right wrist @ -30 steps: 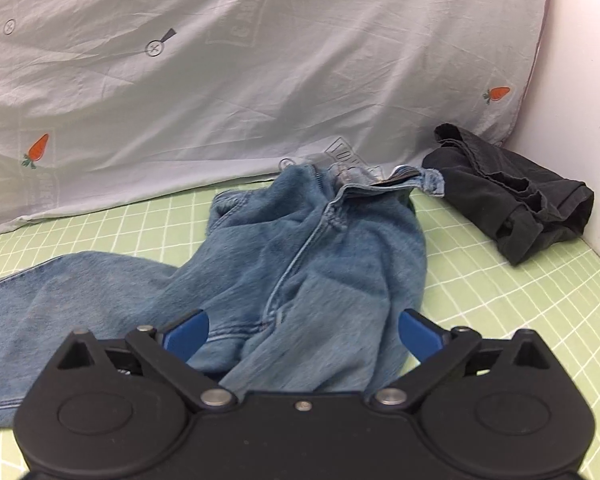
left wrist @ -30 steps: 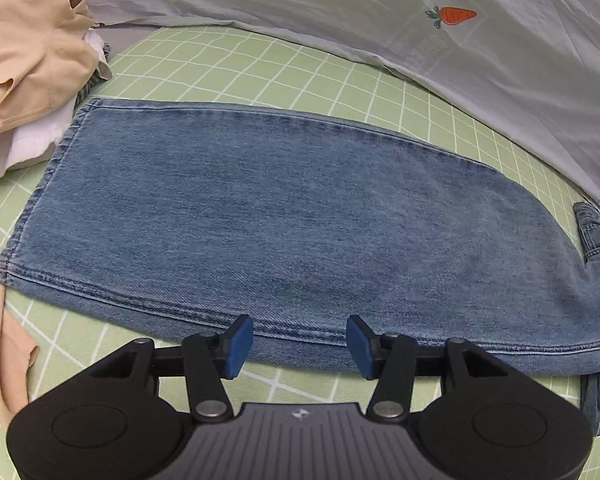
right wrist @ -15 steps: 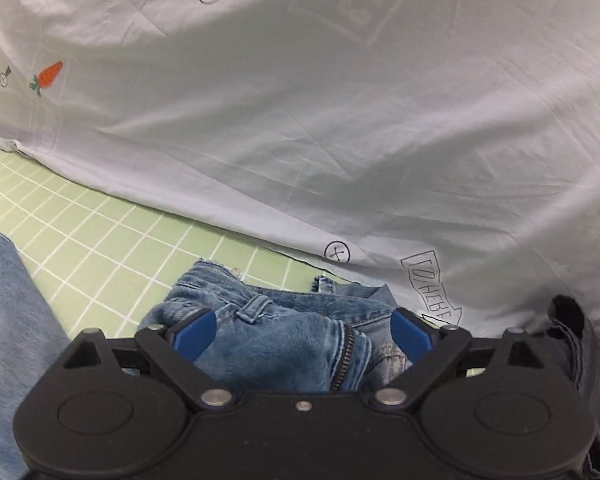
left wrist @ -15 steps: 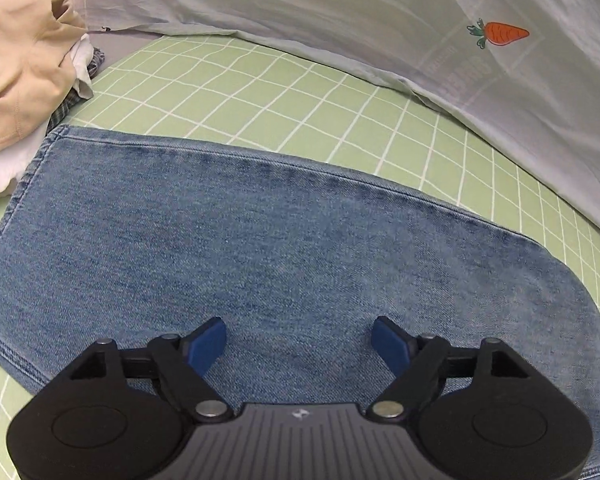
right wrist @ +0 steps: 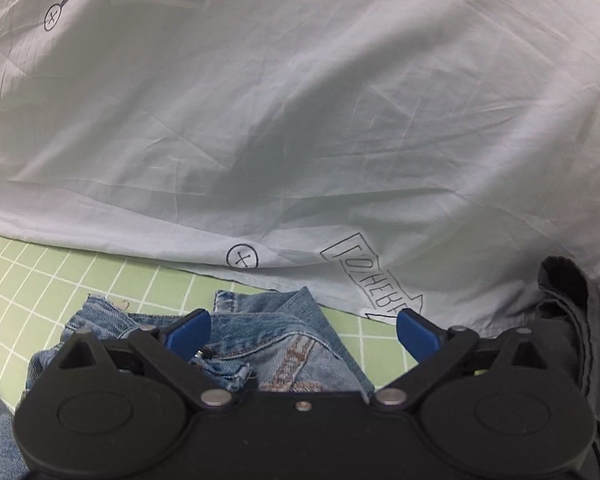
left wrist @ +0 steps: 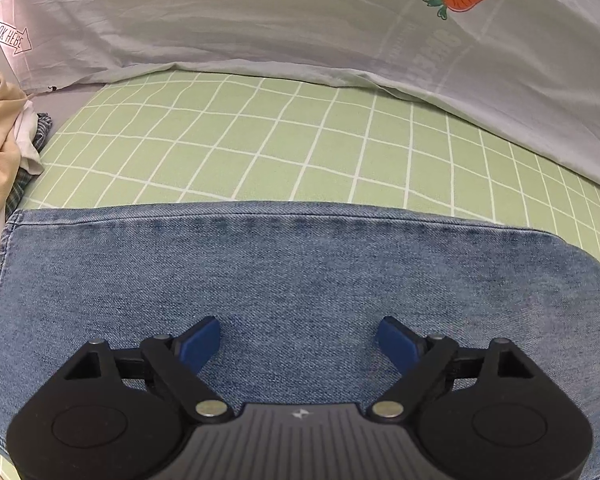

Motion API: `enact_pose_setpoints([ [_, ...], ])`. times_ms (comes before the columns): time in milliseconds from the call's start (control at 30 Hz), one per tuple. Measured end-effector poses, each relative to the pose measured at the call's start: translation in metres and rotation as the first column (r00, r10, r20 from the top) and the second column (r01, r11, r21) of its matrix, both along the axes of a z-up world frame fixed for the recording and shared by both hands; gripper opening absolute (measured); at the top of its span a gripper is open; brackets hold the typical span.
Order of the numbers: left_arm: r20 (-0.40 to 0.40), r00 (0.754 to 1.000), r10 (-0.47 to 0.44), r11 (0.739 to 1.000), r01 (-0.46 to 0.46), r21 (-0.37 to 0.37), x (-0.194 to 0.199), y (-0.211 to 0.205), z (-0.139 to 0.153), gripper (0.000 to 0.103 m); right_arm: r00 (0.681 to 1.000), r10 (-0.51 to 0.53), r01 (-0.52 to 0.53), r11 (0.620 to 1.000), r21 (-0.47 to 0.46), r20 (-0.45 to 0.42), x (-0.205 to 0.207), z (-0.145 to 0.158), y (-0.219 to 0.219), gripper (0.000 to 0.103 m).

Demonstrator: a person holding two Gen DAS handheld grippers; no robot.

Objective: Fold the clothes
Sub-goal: 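Grasp the jeans waistband with the right gripper and lift it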

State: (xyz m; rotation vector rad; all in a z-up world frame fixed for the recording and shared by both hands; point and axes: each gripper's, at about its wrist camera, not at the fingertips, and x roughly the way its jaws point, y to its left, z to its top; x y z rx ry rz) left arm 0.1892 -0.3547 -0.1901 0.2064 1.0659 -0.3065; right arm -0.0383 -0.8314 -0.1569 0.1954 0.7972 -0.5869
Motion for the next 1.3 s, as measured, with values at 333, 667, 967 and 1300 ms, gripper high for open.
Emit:
enact_pose_setpoints([
  [333,0.047,0.998,0.038,0.999,-0.037,-0.012,-0.001,-0.008,-0.008,0.099,0.996,-0.080,0.077,0.995,0.071,0.041,-0.015,-0.026,-0.004,0.062],
  [667,0.086,0.995,0.053,0.998,-0.051,-0.024,0.011,-0.017,-0.013,0.103,0.739,-0.673,0.672,0.733,-0.109,0.029,-0.149,-0.012,0.049,0.020],
  [967,0.091,0.995,0.045,0.999,-0.042,-0.027,0.013,-0.017,-0.017,0.103,0.801,-0.598,0.568,0.766,-0.299,-0.011,-0.158,0.028,0.108,0.055],
  [1300,0.087,0.995,0.051,0.998,-0.049,-0.027,0.013,-0.014,-0.017,0.103,0.957,-0.283,0.285,0.958,0.025,-0.068,-0.071,0.012,0.040,0.084],
])
